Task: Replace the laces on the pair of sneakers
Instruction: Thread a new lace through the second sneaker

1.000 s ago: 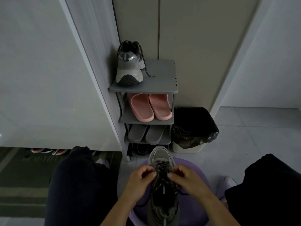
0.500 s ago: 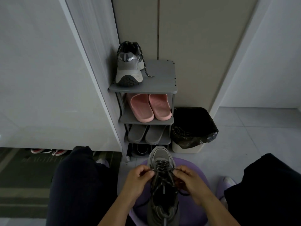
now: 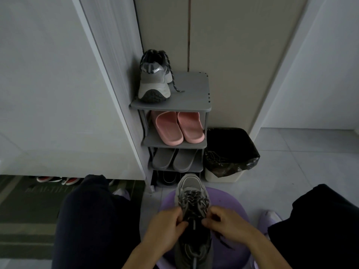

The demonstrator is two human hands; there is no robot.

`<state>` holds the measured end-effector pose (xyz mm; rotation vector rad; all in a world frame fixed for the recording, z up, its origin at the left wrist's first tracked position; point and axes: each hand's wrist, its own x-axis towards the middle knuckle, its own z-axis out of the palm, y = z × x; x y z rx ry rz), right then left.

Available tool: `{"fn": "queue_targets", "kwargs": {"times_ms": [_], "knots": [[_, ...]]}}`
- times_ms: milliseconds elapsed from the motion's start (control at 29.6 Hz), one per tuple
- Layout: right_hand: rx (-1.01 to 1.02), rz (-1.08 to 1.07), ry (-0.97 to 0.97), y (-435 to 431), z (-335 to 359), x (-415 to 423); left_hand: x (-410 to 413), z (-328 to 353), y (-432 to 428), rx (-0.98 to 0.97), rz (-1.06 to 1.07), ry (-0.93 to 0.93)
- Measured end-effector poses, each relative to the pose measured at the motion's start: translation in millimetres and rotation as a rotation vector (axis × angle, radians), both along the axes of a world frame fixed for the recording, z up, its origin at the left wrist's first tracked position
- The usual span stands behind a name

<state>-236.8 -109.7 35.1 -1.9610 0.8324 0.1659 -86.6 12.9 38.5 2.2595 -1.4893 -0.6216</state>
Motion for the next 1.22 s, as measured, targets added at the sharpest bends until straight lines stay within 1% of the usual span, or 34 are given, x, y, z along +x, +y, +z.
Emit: {"fn": "queue_targets", "kwargs": {"times_ms": [34,101,135,237,304,439,541,608,676,743,777,811,879,946,1048,1149,1217], "knots": [[0.089,-0.044,-0.061,0.0,1.8,-0.3,1.6,2.7,0.4,-0.038,-0.02,0.051],[0.305,-0.205,-0.215,-1.2,4.1,-1.6,5.7,6.1,1.1,-0.071,-0.019,0.263],[0.378,-0.296,-0.283,-2.6,4.6,-3.2,9.4,7.6,1.9,-0.066,0.014,0.356],[0.494,-0.528,-0.413,-8.4,6.9,-9.8,22.1,10.3,6.5,-0.1,0.191,0.596],[0.516,-0.597,-0.457,-12.1,9.9,-13.0,28.4,12.5,9.1,-0.136,0.301,0.673],[0.49,-0.572,-0.413,-15.1,9.8,-15.9,30.0,9.0,11.0,-0.115,0.345,0.64],[0.451,-0.577,-0.359,-20.1,11.0,-21.5,33.0,2.9,13.0,-0.076,0.352,0.651],[0.483,-0.567,-0.314,-21.6,8.6,-24.8,37.1,-0.6,12.9,-0.068,0.336,0.635],[0.497,-0.527,-0.262,-19.2,4.0,-23.4,34.9,-2.0,8.9,-0.093,0.288,0.567],[0.363,-0.417,-0.153,-12.3,-3.0,-15.3,25.4,-5.3,1.4,-0.158,0.239,0.566],[0.274,-0.361,-0.11,-6.8,-8.0,-8.4,18.0,-8.6,-3.5,-0.149,0.205,0.572],[0.204,-0.33,-0.094,-0.7,-12.7,-1.3,10.0,-14.8,-8.2,-0.133,0.158,0.548],[0.063,-0.313,-0.094,9.3,-18.4,9.9,-2.2,-25.2,-15.8,-0.115,0.094,0.416],[-0.04,-0.324,-0.124,11.2,-12.8,11.0,-2.2,-27.5,-16.0,-0.167,0.138,0.396],[-0.024,-0.4,-0.166,1.0,-6.8,-0.6,3.5,-27.8,-11.4,-0.224,0.208,0.476],[0.042,-0.308,-0.131,0.9,-10.0,-1.8,3.3,-31.9,-6.6,-0.22,0.183,0.404],[0.058,-0.268,-0.13,4.1,-15.1,2.0,0.8,-30.6,-7.1,-0.148,0.121,0.326]]}}
